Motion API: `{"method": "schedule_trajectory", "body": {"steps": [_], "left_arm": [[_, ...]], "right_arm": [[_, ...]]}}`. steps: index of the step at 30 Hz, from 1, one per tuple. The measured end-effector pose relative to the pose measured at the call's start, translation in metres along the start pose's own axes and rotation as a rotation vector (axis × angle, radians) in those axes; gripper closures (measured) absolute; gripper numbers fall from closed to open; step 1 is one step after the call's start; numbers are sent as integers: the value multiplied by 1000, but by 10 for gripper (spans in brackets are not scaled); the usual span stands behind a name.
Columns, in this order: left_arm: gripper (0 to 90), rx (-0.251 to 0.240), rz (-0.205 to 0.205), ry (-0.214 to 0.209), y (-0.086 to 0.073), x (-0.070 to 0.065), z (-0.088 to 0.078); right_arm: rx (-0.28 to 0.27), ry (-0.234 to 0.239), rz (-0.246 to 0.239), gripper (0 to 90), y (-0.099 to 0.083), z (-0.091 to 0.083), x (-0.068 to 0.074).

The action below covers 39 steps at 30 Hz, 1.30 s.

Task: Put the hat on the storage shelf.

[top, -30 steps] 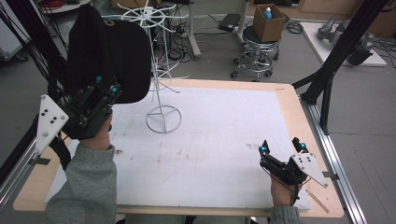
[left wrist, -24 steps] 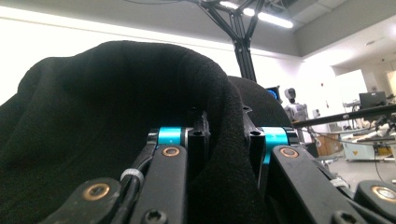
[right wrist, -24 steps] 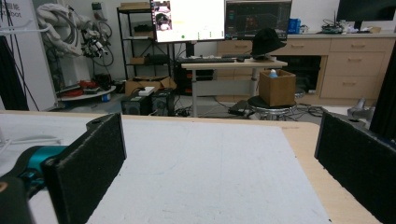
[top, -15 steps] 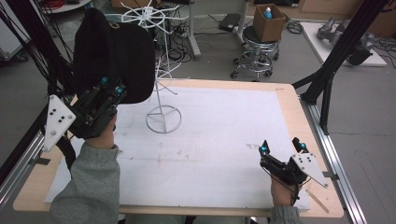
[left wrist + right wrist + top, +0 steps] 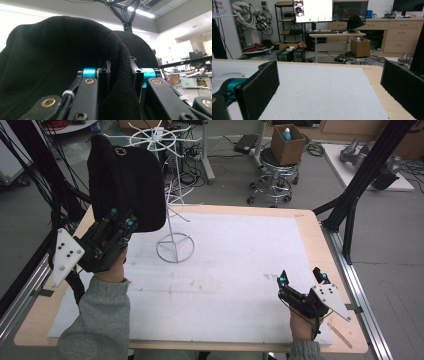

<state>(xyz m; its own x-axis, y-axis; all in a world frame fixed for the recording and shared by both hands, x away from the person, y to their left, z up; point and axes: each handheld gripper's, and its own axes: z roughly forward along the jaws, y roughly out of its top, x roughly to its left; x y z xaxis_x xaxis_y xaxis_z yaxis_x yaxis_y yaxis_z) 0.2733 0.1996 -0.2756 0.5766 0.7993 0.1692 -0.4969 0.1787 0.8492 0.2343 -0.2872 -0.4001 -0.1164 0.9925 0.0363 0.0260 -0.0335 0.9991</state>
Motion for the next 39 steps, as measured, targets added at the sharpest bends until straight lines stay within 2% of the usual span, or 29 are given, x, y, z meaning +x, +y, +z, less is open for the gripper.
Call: {"method": "schedule_trajectory", "body": {"steps": [12, 24, 39], "left_arm": [[749, 4, -17, 7, -14, -1, -5], [714, 19, 2, 11, -17, 0, -7], [662, 15, -1, 17, -20, 1, -12]], "right_arm": [[-1, -1, -1, 10, 0, 0, 0], [0, -2, -1, 9, 0, 0, 0], [0, -2, -5, 10, 0, 0, 0]]}}
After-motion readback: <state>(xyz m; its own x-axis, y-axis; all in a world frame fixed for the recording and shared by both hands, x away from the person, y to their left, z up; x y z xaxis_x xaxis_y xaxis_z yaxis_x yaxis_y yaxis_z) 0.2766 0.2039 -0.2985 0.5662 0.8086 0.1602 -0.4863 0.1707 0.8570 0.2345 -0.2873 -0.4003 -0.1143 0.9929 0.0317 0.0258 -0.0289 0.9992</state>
